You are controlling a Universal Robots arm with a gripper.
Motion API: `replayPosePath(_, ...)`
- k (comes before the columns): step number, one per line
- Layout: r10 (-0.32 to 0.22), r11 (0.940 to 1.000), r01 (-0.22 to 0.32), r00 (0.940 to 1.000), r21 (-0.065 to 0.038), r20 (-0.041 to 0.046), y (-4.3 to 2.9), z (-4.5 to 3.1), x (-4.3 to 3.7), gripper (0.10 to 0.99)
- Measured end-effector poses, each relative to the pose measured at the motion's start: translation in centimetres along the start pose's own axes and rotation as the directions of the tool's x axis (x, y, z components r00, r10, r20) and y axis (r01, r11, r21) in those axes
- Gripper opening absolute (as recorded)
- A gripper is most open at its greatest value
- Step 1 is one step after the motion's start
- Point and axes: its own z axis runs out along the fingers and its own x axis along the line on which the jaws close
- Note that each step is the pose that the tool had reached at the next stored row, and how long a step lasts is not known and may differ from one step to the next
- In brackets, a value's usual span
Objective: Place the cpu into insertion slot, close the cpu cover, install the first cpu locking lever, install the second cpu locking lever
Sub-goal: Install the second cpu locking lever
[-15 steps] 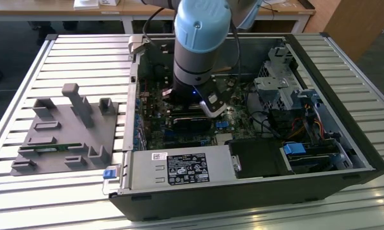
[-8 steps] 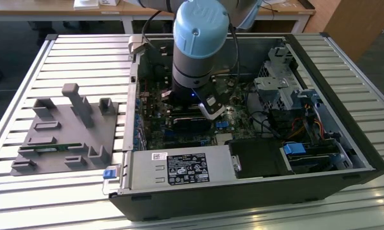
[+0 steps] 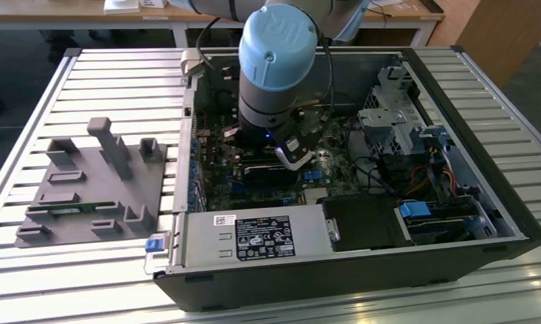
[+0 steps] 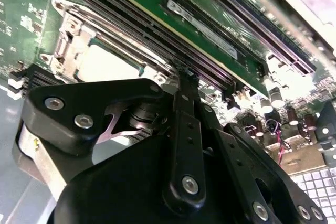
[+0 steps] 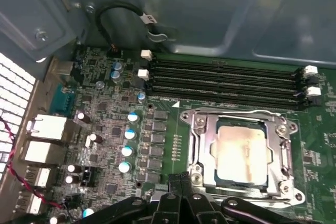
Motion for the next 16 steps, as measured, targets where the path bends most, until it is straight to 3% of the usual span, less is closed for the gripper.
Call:
replayPosePath(7,0.0,1.0,0.0,1.0,-0.001,0.0005,-0.07,0.17,0.07,0.106)
replayPosePath(11,0.0,1.0,0.0,1.0,-0.001,0.0005,0.09,-0.27,0.07,0.106)
replayPosePath(16,0.0,1.0,0.0,1.0,-0.002,0.0007,0.09,-0.26,0.07,0.106)
